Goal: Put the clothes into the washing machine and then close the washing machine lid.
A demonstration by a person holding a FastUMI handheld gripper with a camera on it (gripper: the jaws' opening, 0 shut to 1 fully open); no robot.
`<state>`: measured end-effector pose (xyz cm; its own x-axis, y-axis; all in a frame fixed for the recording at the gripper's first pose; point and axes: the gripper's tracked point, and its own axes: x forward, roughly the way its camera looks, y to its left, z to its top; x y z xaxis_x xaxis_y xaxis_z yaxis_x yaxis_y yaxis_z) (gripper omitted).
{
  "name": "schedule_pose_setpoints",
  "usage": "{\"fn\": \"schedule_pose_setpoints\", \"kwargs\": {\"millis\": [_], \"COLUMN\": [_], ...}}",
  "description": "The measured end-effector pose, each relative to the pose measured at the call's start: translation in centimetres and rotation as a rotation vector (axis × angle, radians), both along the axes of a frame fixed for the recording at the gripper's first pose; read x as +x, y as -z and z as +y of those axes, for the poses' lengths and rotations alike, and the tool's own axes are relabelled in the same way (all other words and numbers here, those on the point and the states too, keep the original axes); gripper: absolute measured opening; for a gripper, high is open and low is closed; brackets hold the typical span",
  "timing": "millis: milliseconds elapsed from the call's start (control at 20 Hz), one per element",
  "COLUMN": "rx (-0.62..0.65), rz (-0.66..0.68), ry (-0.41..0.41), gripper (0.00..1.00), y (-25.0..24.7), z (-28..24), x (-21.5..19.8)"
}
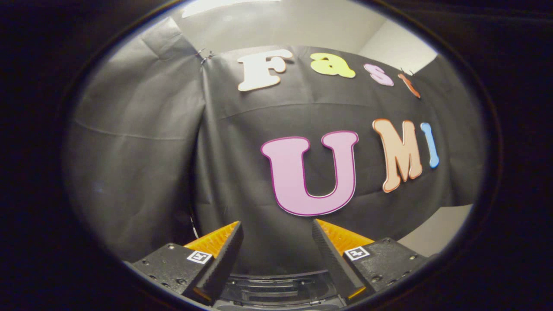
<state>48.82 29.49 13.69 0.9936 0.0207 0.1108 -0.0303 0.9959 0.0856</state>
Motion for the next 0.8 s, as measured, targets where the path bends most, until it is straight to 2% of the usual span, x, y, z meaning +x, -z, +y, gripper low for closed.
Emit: {"fn": "schedule_pose_setpoints", "kwargs": {"millis": [200,350,450,600,800], "rx": [0.006,-0.063,-0.108,-0.139,-0.181], "rz": [0.023,0.020,0.058,0.106,0.189], "ry": [0.055,0.037,0.015,0.042,0.040], "gripper": [0.97,0.97,0.97,0.97,0.97], "y": [0.3,1.8,3.9,7.2,12.6], "z": [-2.2,-1.7,-0.9,-0.1,1.1], "x": [2.9,5.2,6.6,8.5,10.0]}}
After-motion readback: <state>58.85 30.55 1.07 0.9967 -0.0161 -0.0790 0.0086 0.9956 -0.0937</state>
